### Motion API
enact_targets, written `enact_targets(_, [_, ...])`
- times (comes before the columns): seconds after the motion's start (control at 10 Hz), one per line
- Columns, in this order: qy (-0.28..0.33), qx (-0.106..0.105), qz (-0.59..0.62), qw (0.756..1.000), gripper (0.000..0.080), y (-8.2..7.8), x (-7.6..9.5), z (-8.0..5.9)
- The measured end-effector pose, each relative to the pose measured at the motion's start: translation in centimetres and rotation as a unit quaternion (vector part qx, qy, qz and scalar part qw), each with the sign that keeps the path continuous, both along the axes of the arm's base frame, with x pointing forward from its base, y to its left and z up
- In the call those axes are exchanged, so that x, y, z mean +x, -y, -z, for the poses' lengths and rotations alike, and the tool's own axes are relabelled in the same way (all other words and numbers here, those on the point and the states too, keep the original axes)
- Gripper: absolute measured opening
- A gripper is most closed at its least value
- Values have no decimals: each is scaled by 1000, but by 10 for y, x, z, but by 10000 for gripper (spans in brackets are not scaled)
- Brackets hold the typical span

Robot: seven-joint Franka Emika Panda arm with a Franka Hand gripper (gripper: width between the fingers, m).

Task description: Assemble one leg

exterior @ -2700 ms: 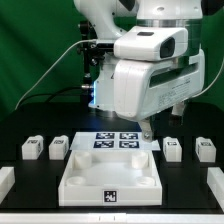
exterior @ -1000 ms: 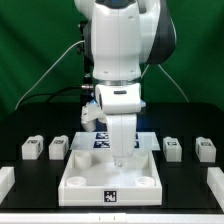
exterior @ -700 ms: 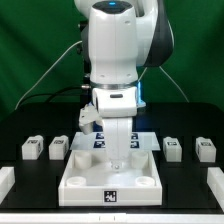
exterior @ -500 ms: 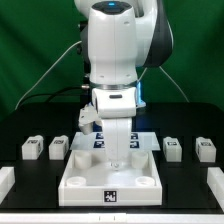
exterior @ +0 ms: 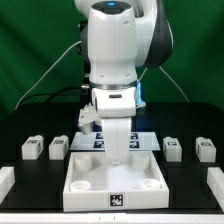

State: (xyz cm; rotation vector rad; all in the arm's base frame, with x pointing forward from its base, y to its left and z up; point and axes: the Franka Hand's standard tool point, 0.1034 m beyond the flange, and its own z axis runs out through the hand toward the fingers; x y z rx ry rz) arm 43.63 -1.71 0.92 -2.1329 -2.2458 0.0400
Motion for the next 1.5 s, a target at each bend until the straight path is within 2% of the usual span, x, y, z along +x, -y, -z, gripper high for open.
enact_targets(0.8, [2, 0, 8, 1000, 61, -4, 3, -1])
enact_targets(1.2, [18, 21, 7, 1000, 61, -80, 56, -4])
enact_targets(1.3, [15, 26, 9, 1000, 61, -89, 59, -1])
enact_targets(1.5, [12, 26, 23, 999, 61, -92, 61, 1])
